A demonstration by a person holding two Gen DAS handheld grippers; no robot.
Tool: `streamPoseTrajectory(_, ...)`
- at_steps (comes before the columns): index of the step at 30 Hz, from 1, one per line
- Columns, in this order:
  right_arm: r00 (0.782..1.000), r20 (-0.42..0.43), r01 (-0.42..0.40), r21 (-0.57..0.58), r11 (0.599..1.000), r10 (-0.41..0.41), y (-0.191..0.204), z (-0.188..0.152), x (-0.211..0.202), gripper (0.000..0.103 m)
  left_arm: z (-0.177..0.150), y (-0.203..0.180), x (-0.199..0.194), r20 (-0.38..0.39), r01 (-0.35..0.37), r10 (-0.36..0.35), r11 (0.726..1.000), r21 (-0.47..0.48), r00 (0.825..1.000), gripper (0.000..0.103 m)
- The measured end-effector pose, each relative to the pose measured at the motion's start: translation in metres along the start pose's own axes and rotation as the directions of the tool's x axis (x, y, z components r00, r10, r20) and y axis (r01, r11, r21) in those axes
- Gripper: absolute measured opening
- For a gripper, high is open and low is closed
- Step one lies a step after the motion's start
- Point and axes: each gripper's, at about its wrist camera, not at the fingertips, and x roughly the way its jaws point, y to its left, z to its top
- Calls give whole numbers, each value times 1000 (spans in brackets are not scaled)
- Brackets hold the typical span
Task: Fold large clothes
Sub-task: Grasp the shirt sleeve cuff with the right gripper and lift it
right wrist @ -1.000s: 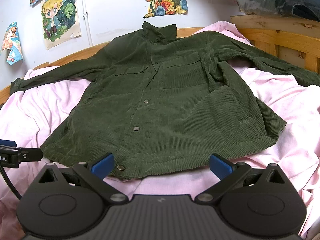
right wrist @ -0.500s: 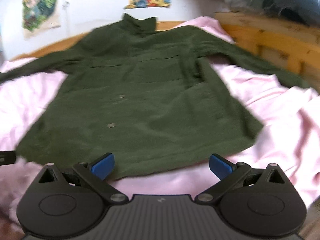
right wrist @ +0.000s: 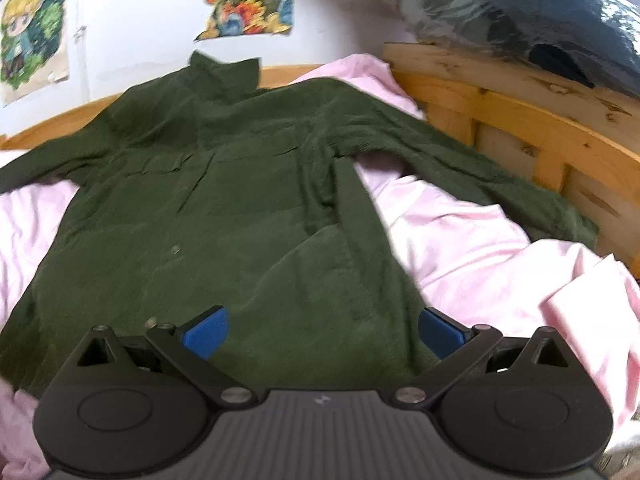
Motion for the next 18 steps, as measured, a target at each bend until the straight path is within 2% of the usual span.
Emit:
streamPoseTrajectory(3, 995, 69, 74, 23, 997, -75, -19, 7, 5, 103, 18, -8, -1, 37, -25, 26, 999, -21, 999, 103)
streamPoseTrajectory(6, 981, 125, 136, 104, 985, -149, -51, 13, 9, 103, 27, -22, 0, 82, -57, 62, 997, -55, 995, 103)
streamPoseTrajectory(10, 956, 143, 219, 234, 947, -256, -108, 25, 19, 103, 23, -49, 1, 96, -22, 32, 995, -102, 995, 103)
streamPoseTrajectory(13, 944, 98, 267, 325, 907, -314, -146, 32, 36, 103, 13, -70, -3, 118, 41, -42, 999, 8, 992, 103)
streamPoseTrajectory(18, 912, 29, 352, 461, 814, -410, -189, 30, 73, 103, 1, -100, -4, 186, 5, -43, 980, 198, 982, 103)
